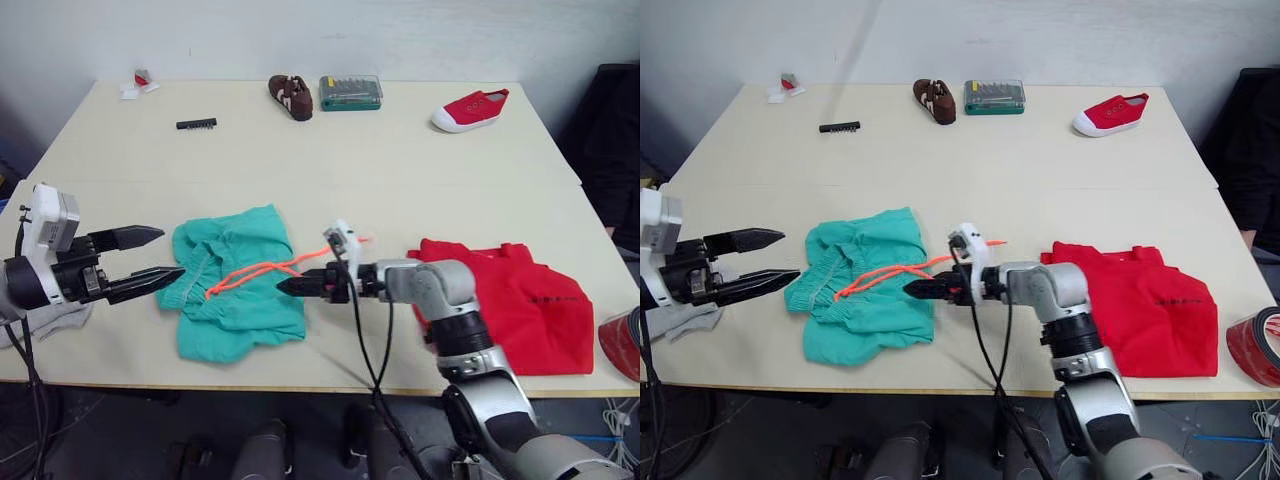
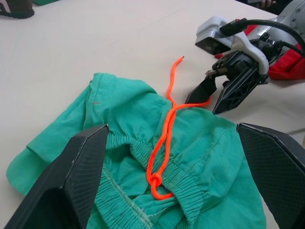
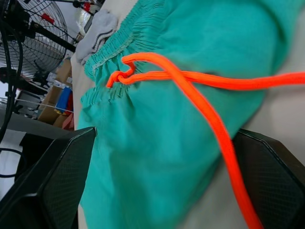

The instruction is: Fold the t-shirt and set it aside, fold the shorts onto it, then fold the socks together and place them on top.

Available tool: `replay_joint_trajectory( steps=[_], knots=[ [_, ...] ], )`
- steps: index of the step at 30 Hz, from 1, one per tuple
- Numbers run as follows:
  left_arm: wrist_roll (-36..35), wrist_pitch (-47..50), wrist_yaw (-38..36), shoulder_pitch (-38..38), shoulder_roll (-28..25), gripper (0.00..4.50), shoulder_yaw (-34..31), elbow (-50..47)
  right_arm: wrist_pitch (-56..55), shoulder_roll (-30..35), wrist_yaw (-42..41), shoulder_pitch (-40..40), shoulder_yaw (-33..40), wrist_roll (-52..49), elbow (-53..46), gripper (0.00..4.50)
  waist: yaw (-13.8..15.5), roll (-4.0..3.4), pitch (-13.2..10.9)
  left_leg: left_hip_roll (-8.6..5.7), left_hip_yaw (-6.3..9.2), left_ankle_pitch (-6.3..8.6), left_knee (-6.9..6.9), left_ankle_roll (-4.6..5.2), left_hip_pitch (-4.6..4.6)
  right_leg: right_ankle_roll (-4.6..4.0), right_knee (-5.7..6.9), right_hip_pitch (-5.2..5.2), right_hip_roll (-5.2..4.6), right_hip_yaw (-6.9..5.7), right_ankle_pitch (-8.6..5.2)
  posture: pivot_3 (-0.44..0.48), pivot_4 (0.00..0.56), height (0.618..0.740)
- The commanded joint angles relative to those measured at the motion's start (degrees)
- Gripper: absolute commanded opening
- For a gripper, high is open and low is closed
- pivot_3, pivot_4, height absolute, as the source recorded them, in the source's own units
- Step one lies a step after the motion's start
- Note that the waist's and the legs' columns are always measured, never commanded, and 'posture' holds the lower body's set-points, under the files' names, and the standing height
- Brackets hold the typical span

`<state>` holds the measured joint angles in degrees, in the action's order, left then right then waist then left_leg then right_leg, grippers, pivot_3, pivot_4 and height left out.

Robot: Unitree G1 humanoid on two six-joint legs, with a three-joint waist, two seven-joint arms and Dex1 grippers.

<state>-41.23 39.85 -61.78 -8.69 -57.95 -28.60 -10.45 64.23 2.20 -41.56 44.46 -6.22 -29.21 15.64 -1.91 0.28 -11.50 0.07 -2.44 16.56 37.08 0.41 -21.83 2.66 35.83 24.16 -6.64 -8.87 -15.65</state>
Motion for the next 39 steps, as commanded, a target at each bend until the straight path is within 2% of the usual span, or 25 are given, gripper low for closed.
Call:
replay_joint_trajectory(
  steps=[1, 2, 5, 13, 16, 20, 23, 27, 30, 35, 37, 39],
  knots=[
    [0.38, -1.46, -0.27, -1.04, -0.35, 4.5, 0.31, 0.11, -2.61, -4.14, 0.52, 2.21, -1.99, 0.9, 4.28, 4.47, 0.01, 0.0, 0.0, 0.02, -0.03, 0.0, 0.0, -0.01, 0.0, -0.02, 0.01, 0.05, 0.01, 0.03, 0.0, 0.0, 0.15, 0.74],
    [0.33, -1.5, -0.18, -1.1, -0.28, 4.5, 0.49, 0.02, -3.48, -4.96, 0.87, 2.83, -2.12, 1.5, 5.66, 4.47, 0.04, 0.0, 0.0, 0.03, -0.08, -0.01, 0.0, -0.02, -0.02, -0.03, 0.03, 0.14, 0.02, 0.09, -0.01, 0.0, 0.15, 0.74],
    [0.16, -1.54, 0.08, -1.24, -0.23, 4.5, 0.83, -0.1, -5.14, -6.1, 1.66, 4.0, -1.73, 2.45, 8.21, 3.85, 0.11, 0.0, 0.0, 0.03, -0.24, -0.04, 0.0, -0.07, -0.07, -0.05, 0.13, 0.29, 0.03, 0.28, 0.0, 0.0, 0.15, 0.74],
    [-1.29, -0.49, 1.12, -2.62, 1.08, 4.5, 2.62, -1.54, -4.26, -4.52, 2.43, 4.46, 0.36, 1.62, 5.46, 1.05, 0.19, 0.01, 0.0, 0.01, -0.5, 0.03, 0.0, 0.01, -0.15, -0.12, 0.13, 0.4, 0.04, 0.55, 0.07, 0.0, 0.15, 0.74],
    [-3.48, 1.24, 1.88, -6.09, 2.88, 4.5, 5.03, -2.08, -2.34, -2.44, 2.03, 4.17, 0.8, 0.63, 0.2, 0.03, 0.23, 0.01, 0.0, 0.0, -0.54, 0.05, 0.01, 0.02, -0.15, -0.11, 0.12, 0.41, 0.04, 0.59, 0.07, 0.0, 0.15, 0.74],
    [-6.67, 4.04, 2.59, -11.8, 6.14, 4.5, 8.61, -2.53, 0.87, 1.56, 2.46, 3.46, 1.53, -0.73, -8.03, 0.03, 0.55, 0.04, 0.0, -0.02, -0.49, 0.07, 0.11, 0.07, -0.26, -0.04, 0.09, 0.42, 0.04, 0.59, 0.13, 0.0, 0.15, 0.74],
    [-10.86, 7.44, 2.98, -17.33, 9.28, 4.5, 11.64, -3.29, 6.73, 8.46, 2.08, 2.7, 4.31, -3.88, -17.92, 0.03, 0.62, 0.08, -0.01, -0.07, -0.53, 0.09, 0.13, 0.13, -0.3, 0.03, 0.05, 0.43, 0.04, 0.63, 0.17, 0.0, 0.15, 0.74],
    [-13.73, 9.89, 3.05, -24.02, 13.49, 4.5, 15.56, -2.96, 18.43, 19.49, 2.32, 1.98, 14.16, -10.78, -30.17, 0.03, 1.47, 0.13, -0.05, -0.12, -0.56, 0.15, 0.22, 0.24, -0.38, 0.04, -0.05, 0.42, 0.05, 0.62, 0.18, 0.0, 0.15, 0.74],
    [-13.15, 9.61, 1.55, -26.57, 15.6, 4.5, 18.69, -2.64, 25.59, 30.41, 0.45, -0.05, 21.78, -14.93, -36.58, 0.03, 1.72, 0.14, -0.05, -0.09, -0.72, 0.18, 0.21, 0.31, -0.38, 0.07, -0.18, 0.42, 0.09, 0.66, 0.2, 0.0, 0.15, 0.74],
    [-12.44, 9.04, -1.53, -28.87, 17.76, 4.5, 22.27, -1.48, 27.75, 50.07, -4.22, -10.7, 32.22, -17.93, -38.44, 0.03, 2.59, 0.26, -0.14, -0.08, -0.91, 0.25, 0.15, 0.43, -0.36, 0.1, -0.35, 0.41, 0.13, 0.69, 0.21, 0.0, 0.15, 0.74],
    [-11.4, 8.31, -2.64, -29.77, 18.15, 4.5, 23.37, -0.21, 25.38, 55.33, -5.33, -17.2, 35.91, -16.41, -36.83, 0.03, 2.57, 0.36, -0.19, -0.05, -1.11, 0.29, 0.17, 0.49, -0.28, 0.2, -0.38, 0.4, 0.16, 0.84, 0.26, 0.0, 0.15, 0.74],
    [-10.78, 7.9, -3.37, -30.3, 18.3, 4.5, 23.85, 0.61, 23.4, 57.82, -5.98, -21.52, 38.42, -15.87, -35.62, 0.03, 2.72, 0.44, -0.24, -0.03, -1.21, 0.27, 0.21, 0.54, -0.26, 0.32, -0.52, 0.4, 0.21, 0.97, 0.33, 0.0, 0.15, 0.74]
  ],
)
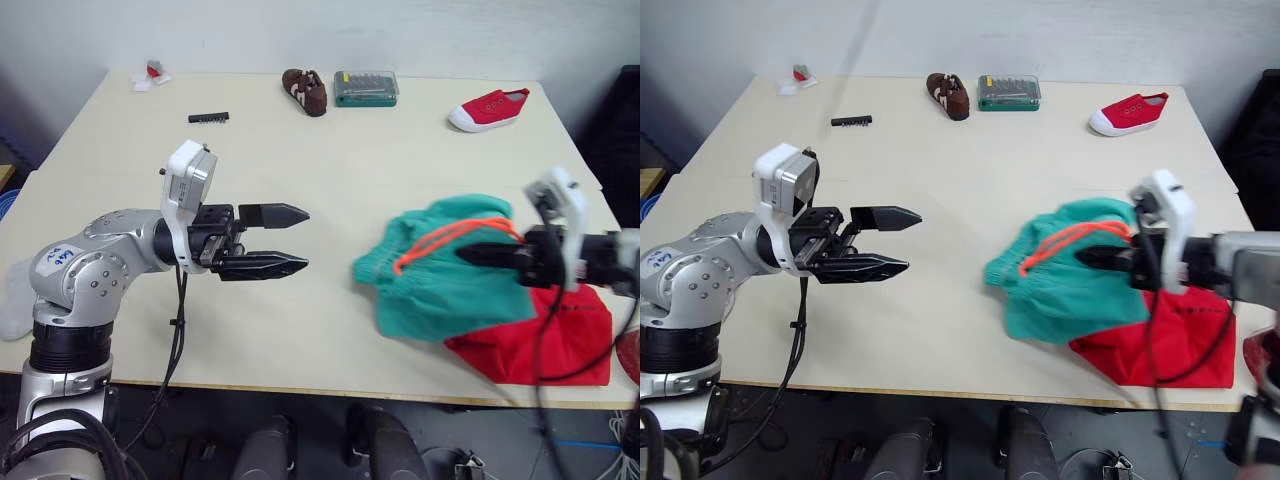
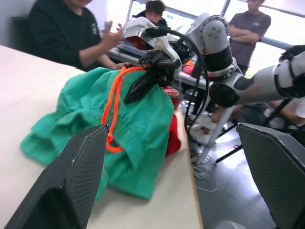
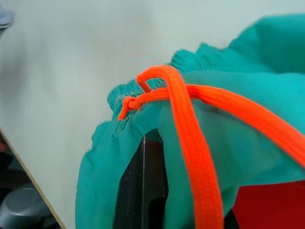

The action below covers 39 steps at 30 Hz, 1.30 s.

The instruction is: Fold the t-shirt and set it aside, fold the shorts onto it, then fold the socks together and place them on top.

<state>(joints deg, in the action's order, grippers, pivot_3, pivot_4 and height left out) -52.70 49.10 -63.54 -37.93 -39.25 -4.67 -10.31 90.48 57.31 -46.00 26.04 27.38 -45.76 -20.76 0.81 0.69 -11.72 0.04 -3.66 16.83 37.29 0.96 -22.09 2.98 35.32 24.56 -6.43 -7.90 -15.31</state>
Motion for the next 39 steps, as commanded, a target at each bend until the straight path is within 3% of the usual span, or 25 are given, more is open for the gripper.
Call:
replay_joint_trajectory(
  steps=[1, 9, 12, 17, 20, 25, 29, 30, 34, 39],
  knots=[
    [0.9, -1.47, -2.03, -1.27, -0.41, 4.5, 0.07, 0.78, -4.07, 3.71, -1.94, -5.53, 6.2, 1.16, 1.65, 0.03, 0.01, 0.04, -0.03, 0.02, -0.1, 0.01, 0.02, 0.01, 0.05, 0.07, -0.08, -0.01, 0.0, 0.08, 0.04, 0.0, 0.15, 0.74],
    [2.44, -2.19, -4.55, -2.68, -0.83, 4.5, 0.79, 2.4, -15.76, 8.5, -6.16, -24.85, 15.58, 7.62, 8.49, 0.03, 0.81, 0.06, -0.05, -0.05, -0.21, -0.06, 0.15, 0.27, -0.04, 0.3, -0.36, -0.03, 0.0, 0.35, 0.53, 0.0, 0.15, 0.74],
    [2.72, -2.08, -5.08, -2.94, -0.65, 4.5, 1.1, 2.43, -18.89, 7.95, -5.91, -27.9, 15.83, 9.06, 9.32, 0.03, 0.87, 0.06, -0.05, -0.06, -0.21, -0.06, 0.16, 0.28, -0.07, 0.31, -0.38, -0.03, -0.01, 0.36, 0.54, 0.0, 0.15, 0.74],
    [4.39, -2.95, -5.89, -3.8, 0.01, 4.5, 2.71, 2.43, -25.85, 1.11, 0.37, -27.05, 12.72, 12.08, 9.82, 0.03, 0.74, 0.06, -0.05, -0.06, -0.22, -0.07, 0.2, 0.25, -0.06, 0.33, -0.38, -0.05, 0.0, 0.37, 0.55, 0.0, 0.15, 0.74],
    [4.78, -3.17, -6.25, -4.39, -0.19, 4.5, 2.68, 3.24, -26.62, -1.59, 2.89, -27.15, 13.39, 12.36, 8.92, 0.67, 0.75, 0.05, -0.05, -0.06, -0.23, -0.08, 0.22, 0.24, -0.06, 0.33, -0.34, -0.03, 0.01, 0.39, 0.55, 0.0, 0.15, 0.74],
    [5.51, -3.5, -6.97, -4.33, -0.53, 4.5, 2.62, 3.82, -29.27, -2.29, 3.78, -28.79, 17.4, 12.6, 5.32, 2.53, 0.77, 0.05, -0.05, -0.07, -0.23, -0.08, 0.25, 0.24, -0.07, 0.33, -0.33, -0.04, 0.0, 0.4, 0.55, 0.0, 0.15, 0.74],
    [5.95, -3.76, -7.0, -3.79, -0.64, 4.5, 2.52, 3.68, -33.18, 0.15, 1.74, -29.19, 22.82, 13.03, 4.08, 3.63, 0.85, 0.04, -0.06, -0.08, -0.23, -0.07, 0.27, 0.25, -0.08, 0.33, -0.33, -0.04, 0.01, 0.4, 0.55, 0.0, 0.15, 0.74],
    [6.16, -3.91, -6.98, -3.57, -0.71, 4.5, 2.49, 3.66, -34.67, 0.76, 0.73, -28.97, 23.93, 12.84, 3.77, 4.19, 0.83, 0.04, -0.06, -0.11, -0.24, -0.08, 0.28, 0.26, -0.07, 0.35, -0.32, -0.04, 0.0, 0.41, 0.56, 0.0, 0.15, 0.74],
    [6.88, -4.42, -5.99, -2.39, -0.97, 4.5, 1.82, 3.71, -34.38, 2.02, -1.5, -23.51, 25.27, 5.76, -0.6, 4.44, 0.47, 0.04, -0.06, -0.06, -0.25, -0.07, 0.31, 0.28, -0.05, 0.36, -0.32, -0.06, 0.03, 0.45, 0.57, 0.0, 0.15, 0.74],
    [9.82, -6.66, -2.15, 0.83, -1.44, 4.5, 0.26, 3.39, -30.76, 1.19, -0.26, -9.91, 16.51, -9.72, -7.16, 4.44, 0.17, 0.02, -0.07, 0.08, -0.25, -0.07, 0.3, 0.23, 0.01, 0.32, -0.26, -0.05, 0.1, 0.49, 0.59, 0.0, 0.15, 0.74]
  ],
)
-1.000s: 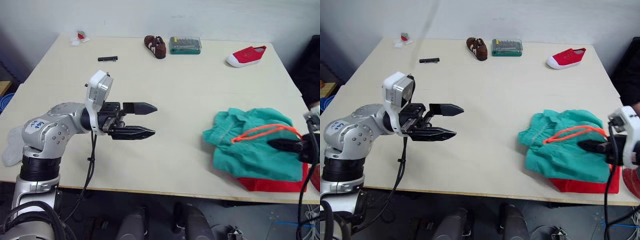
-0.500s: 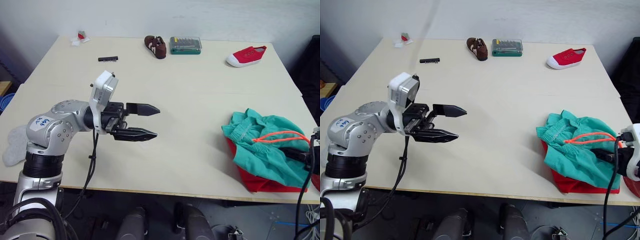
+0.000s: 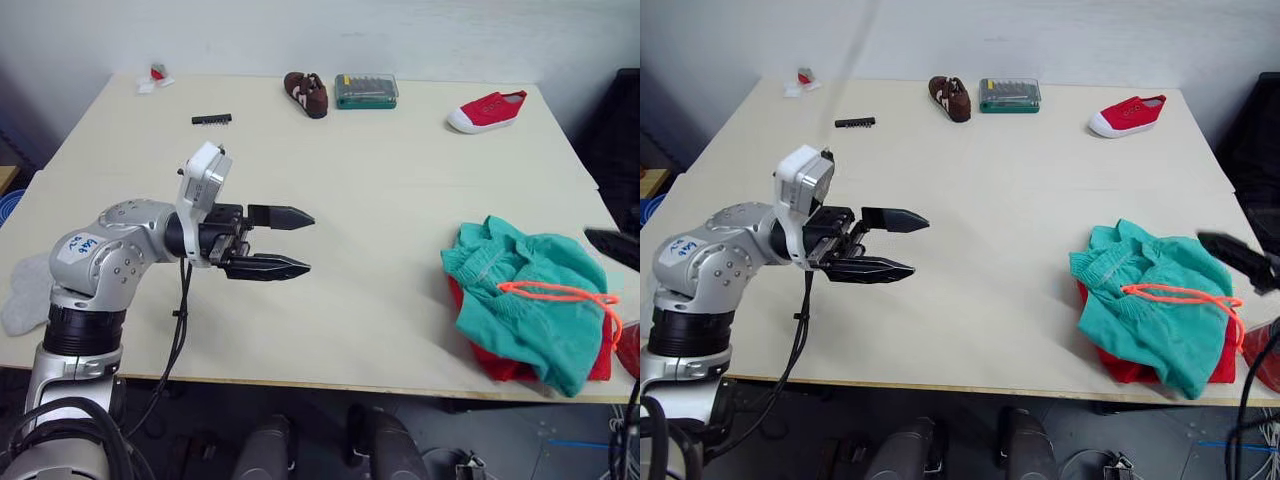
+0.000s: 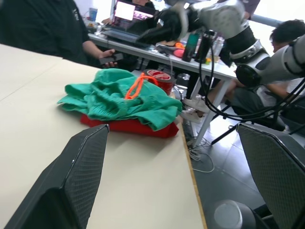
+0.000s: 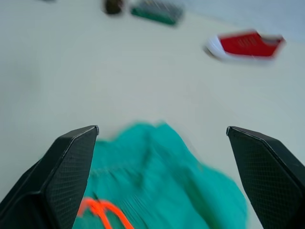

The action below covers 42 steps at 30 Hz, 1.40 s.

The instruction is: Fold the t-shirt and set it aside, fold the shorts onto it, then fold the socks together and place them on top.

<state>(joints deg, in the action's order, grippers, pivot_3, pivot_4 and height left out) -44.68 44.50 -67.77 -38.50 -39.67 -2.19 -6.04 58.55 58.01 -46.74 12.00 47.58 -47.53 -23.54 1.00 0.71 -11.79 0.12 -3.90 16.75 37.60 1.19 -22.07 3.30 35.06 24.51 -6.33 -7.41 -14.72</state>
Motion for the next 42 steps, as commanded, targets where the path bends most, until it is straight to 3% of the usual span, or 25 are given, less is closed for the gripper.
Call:
replay_joint_trajectory(
  steps=[1, 5, 8, 11, 15, 20, 26, 36, 39, 42],
  knots=[
    [2.81, -2.88, 3.14, 2.59, -1.38, 4.5, -2.73, -0.96, 1.39, -0.46, 1.29, 7.17, -6.93, -10.86, -5.63, 4.44, 0.1, 0.0, 0.0, 0.01, 0.0, 0.0, 0.0, -0.01, 0.01, -0.01, 0.0, 0.0, 0.0, 0.01, 0.0, 0.0, 0.15, 0.74],
    [5.49, -4.54, 7.07, 8.88, -3.97, 4.5, -6.11, -3.98, -0.14, -5.85, 4.26, 15.64, -20.02, -15.31, -8.3, 4.44, 0.22, 0.07, -0.03, 0.01, 0.01, 0.02, 0.05, 0.0, -0.07, -0.03, -0.04, 0.02, -0.02, -0.01, 0.01, 0.0, 0.15, 0.74],
    [5.97, -4.22, 10.67, 14.94, -5.9, 4.5, -9.9, -8.27, -2.28, -9.5, 4.11, 17.45, -26.57, -14.51, -8.59, 4.44, 0.23, 0.1, -0.05, 0.01, -0.01, 0.1, 0.09, 0.07, -0.11, -0.04, -0.09, 0.03, -0.06, 0.01, 0.01, 0.0, 0.15, 0.74],
    [10.42, -4.66, 15.4, 31.21, -8.44, 4.5, -20.11, -15.7, -7.65, -12.16, -1.57, 16.81, -36.95, -8.37, -8.4, 4.44, 0.2, 0.11, -0.04, -0.01, -0.03, 0.2, 0.14, 0.19, -0.22, -0.03, -0.07, 0.04, -0.12, -0.03, 0.02, 0.0, 0.15, 0.74],
    [15.62, -6.44, 21.91, 43.39, -7.94, 4.5, -30.78, -16.3, -11.45, -14.0, -5.45, 17.83, -42.33, -5.16, -5.72, 4.44, 0.03, 0.12, -0.05, -0.02, -0.14, 0.45, 0.22, 0.45, -0.29, -0.01, -0.19, 0.04, -0.2, -0.06, 0.02, 0.0, 0.15, 0.74],
    [20.07, -9.51, 24.32, 48.58, -9.0, 4.5, -37.71, -8.13, -12.02, -16.05, -8.0, 19.46, -45.59, -5.55, -4.82, 4.44, 0.6, 0.12, -0.05, -0.01, -0.02, 0.9, 0.52, 0.78, -0.28, -0.01, -0.35, 0.0, -0.29, -0.08, 0.1, 0.0, 0.15, 0.74],
    [25.26, -17.67, 20.0, 48.94, -15.17, 4.5, -36.17, 6.39, -11.98, -17.37, -7.38, 19.43, -46.54, -5.56, -4.74, 4.44, 0.31, 0.1, -0.05, 0.08, -0.04, 1.0, 0.45, 0.59, -0.26, -0.17, -0.36, 0.08, -0.29, -0.11, 0.1, 0.0, 0.15, 0.74],
    [32.67, -31.31, 16.96, 37.58, -21.74, 4.5, -25.9, 30.06, -11.39, -18.29, -3.32, 17.4, -45.22, -6.53, -6.48, 4.44, 0.2, 0.09, -0.06, 0.11, -0.14, 1.08, 0.39, 0.6, -0.3, -0.21, -0.43, 0.15, -0.29, -0.11, 0.08, 0.0, 0.15, 0.74],
    [34.32, -29.38, 16.51, 33.01, -22.26, 3.9, -21.68, 36.78, -11.47, -18.14, -1.95, 16.69, -44.41, -6.82, -7.06, 4.5, 0.2, 0.09, -0.06, 0.11, -0.18, 1.17, 0.37, 0.45, -0.29, -0.2, -0.42, 0.16, -0.29, -0.11, 0.09, 0.0, 0.15, 0.74],
    [34.64, -26.62, 16.67, 29.16, -22.33, 3.02, -19.25, 40.6, -11.55, -18.03, -1.15, 16.41, -43.91, -7.09, -7.21, 4.5, 0.21, 0.08, -0.06, 0.1, -0.24, 1.04, 0.37, 0.66, -0.25, -0.2, -0.34, 0.16, -0.29, -0.1, 0.09, 0.0, 0.15, 0.74]
  ],
)
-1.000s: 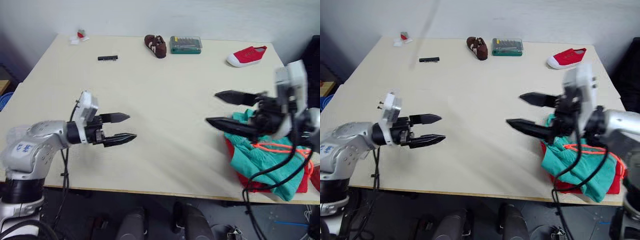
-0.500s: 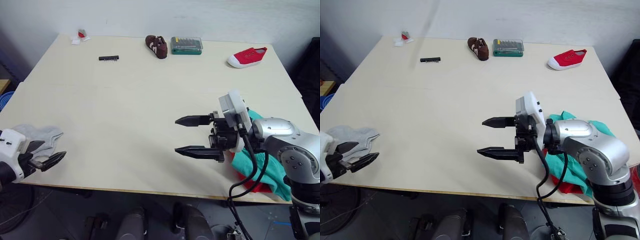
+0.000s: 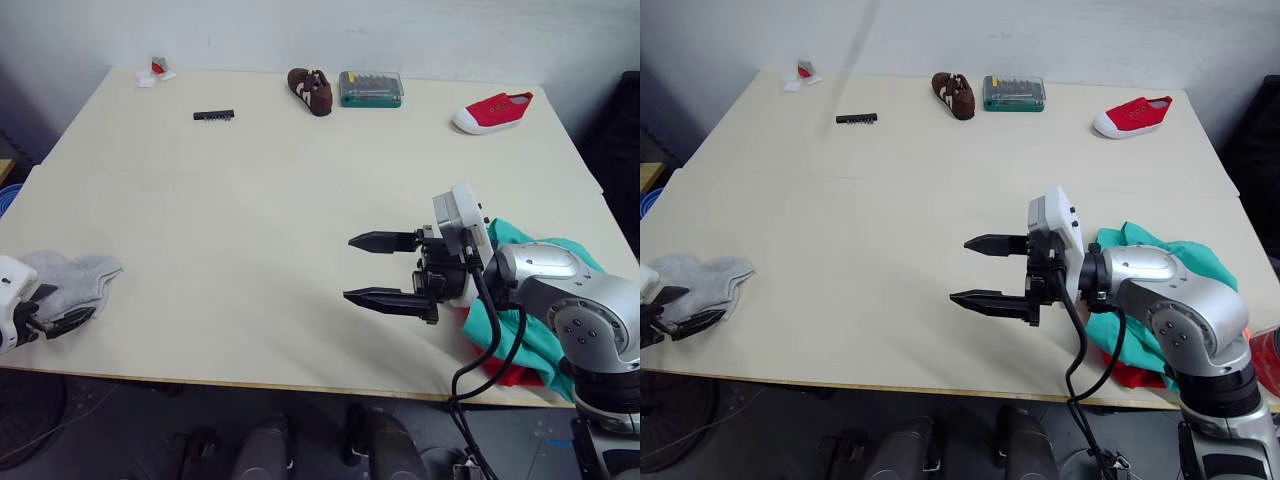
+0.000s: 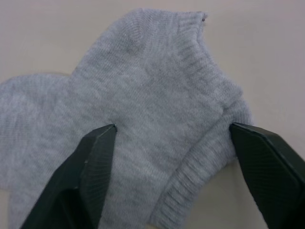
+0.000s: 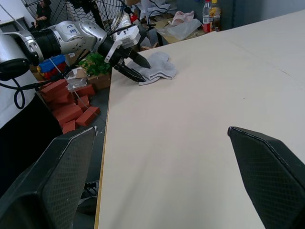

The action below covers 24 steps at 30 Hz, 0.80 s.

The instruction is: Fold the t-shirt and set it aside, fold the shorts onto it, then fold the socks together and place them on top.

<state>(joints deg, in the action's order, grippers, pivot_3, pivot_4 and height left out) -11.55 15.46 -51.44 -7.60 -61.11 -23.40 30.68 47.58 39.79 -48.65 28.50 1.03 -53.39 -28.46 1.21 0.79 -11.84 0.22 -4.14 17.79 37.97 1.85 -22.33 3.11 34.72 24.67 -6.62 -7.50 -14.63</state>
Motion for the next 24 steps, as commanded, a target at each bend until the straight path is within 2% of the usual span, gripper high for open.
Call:
replay_joint_trajectory(
  steps=[1, 7, 10, 14, 18, 20, 22, 24],
  knots=[
    [1.59, 2.88, 0.01, -2.28, -1.02, 2.66, 2.63, 4.02, -0.72, 0.35, 0.9, -0.23, 2.65, -1.01, -2.42, 4.5, -0.03, 0.0, 0.0, 0.0, 0.0, 0.0, 0.0, 0.0, 0.02, 0.0, 0.03, 0.0, 0.0, 0.0, 0.0, 0.0, 0.15, 0.74],
    [-1.46, 9.93, -1.91, -2.83, -0.2, 0.9, 2.64, -0.54, -1.01, 0.72, 1.53, -1.75, 3.3, -0.26, -3.16, 4.5, -0.17, -0.02, 0.01, 0.03, -0.09, 0.04, 0.0, -0.23, 0.17, 0.0, 0.24, 0.0, 0.0, 0.12, 0.0, 0.0, 0.15, 0.74],
    [-6.93, 21.88, -0.37, -1.45, 2.7, 0.02, 1.3, -12.75, -1.18, 1.34, 1.56, -2.79, 3.71, 0.04, -3.6, 4.5, -0.16, -0.05, 0.0, 0.02, -0.09, 0.04, 0.0, -0.24, 0.17, 0.0, 0.26, 0.0, -0.01, 0.15, 0.0, 0.0, 0.15, 0.74],
    [-15.88, 39.84, 3.72, -1.27, 7.6, 0.02, 1.1, -33.07, -1.32, 2.67, 1.37, -4.25, 4.65, 0.42, -3.81, 4.5, 0.42, -0.05, 0.0, -0.01, -0.09, -0.09, 0.05, -0.1, 0.12, 0.03, 0.18, -0.06, -0.05, 0.18, 0.02, 0.0, 0.15, 0.74],
    [-21.43, 54.11, 13.06, -8.64, 16.61, 0.02, 2.18, -44.66, -2.27, 4.29, 0.84, -6.52, 4.92, 1.97, -4.02, 4.5, 0.36, 0.02, 0.01, -0.09, -0.08, -0.22, 0.11, -0.19, 0.01, 0.23, 0.03, -0.12, -0.07, 0.2, 0.13, 0.0, 0.15, 0.74],
    [-24.08, 62.59, 18.8, -14.8, 24.95, 0.02, 1.69, -47.89, -2.81, 5.12, 0.3, -7.46, 4.84, 3.1, -4.35, 4.5, 0.34, 0.04, 0.02, -0.09, -0.09, -0.27, 0.15, -0.18, 0.01, 0.27, 0.15, -0.15, -0.02, 0.2, 0.15, 0.0, 0.15, 0.74],
    [-21.85, 72.12, 26.58, -22.03, 37.13, 0.02, -0.26, -47.55, -2.89, 5.17, 0.54, -8.41, 5.3, 3.09, -4.54, 4.5, 0.41, 0.06, 0.03, -0.12, -0.14, -0.33, 0.19, -0.16, 0.02, 0.32, 0.31, -0.16, 0.03, 0.22, 0.18, 0.0, 0.15, 0.74],
    [-18.46, 76.54, 33.59, -26.73, 46.42, 0.02, -1.5, -44.43, -2.83, 4.46, 1.77, -9.03, 5.36, 3.08, -5.06, 4.5, 0.65, 0.11, 0.05, -0.16, -0.14, -0.38, 0.25, -0.12, 0.03, 0.39, 0.32, -0.22, 0.05, 0.22, 0.22, 0.0, 0.15, 0.74]
  ],
)
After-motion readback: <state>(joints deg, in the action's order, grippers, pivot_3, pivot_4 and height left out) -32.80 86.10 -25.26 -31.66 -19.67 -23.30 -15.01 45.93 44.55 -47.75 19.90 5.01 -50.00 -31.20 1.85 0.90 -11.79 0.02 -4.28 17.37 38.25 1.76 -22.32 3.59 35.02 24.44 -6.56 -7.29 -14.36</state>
